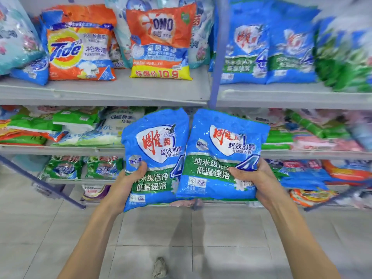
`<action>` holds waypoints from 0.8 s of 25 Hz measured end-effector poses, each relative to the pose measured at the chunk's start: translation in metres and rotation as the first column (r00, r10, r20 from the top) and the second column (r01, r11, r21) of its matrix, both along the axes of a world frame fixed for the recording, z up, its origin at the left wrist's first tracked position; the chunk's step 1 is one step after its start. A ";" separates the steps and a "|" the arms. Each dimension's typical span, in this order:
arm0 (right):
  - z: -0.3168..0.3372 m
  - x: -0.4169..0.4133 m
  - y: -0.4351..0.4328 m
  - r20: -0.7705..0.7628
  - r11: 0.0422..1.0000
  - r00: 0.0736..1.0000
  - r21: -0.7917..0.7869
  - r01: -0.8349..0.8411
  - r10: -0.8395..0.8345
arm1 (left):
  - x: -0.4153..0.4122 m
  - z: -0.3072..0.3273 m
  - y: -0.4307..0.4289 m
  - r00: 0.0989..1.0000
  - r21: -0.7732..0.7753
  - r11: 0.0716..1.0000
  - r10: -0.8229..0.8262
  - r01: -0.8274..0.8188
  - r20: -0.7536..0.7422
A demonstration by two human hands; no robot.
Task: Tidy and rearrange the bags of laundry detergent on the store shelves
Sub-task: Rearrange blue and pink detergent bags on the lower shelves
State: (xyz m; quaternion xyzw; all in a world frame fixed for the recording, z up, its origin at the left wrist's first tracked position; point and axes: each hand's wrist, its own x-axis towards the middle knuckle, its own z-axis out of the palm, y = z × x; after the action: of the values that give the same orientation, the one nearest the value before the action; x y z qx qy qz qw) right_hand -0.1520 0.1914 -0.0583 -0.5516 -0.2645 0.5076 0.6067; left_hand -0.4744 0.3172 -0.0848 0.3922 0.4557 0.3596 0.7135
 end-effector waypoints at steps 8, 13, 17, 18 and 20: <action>0.046 0.096 -0.087 0.050 0.979 0.992 0.176 0.103 -0.114 | 0.107 0.037 -0.045 0.984 0.188 0.967 -0.177 0.171 0.016; 0.063 0.150 -0.091 0.109 0.964 0.978 0.217 0.150 -0.177 | 0.167 0.064 -0.044 0.971 0.247 0.944 -0.237 0.221 0.035; 0.090 0.204 -0.061 0.206 0.941 0.950 0.294 0.169 -0.235 | 0.218 0.093 -0.003 0.966 0.314 0.917 -0.257 0.248 -0.011; 0.100 0.219 -0.049 0.222 0.936 0.943 0.306 0.176 -0.249 | 0.233 0.101 0.009 0.964 0.331 0.908 -0.267 0.258 -0.021; 0.117 0.244 -0.022 0.240 0.932 0.934 0.315 0.182 -0.264 | 0.263 0.115 0.031 0.964 0.374 0.894 -0.264 0.247 -0.005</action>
State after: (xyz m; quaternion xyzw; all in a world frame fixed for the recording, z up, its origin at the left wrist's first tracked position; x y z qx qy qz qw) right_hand 0.0923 0.1695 0.0583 -0.5501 -0.3529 0.3083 0.6913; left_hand -0.2112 0.3481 0.0306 0.5682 0.3071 0.3515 0.6777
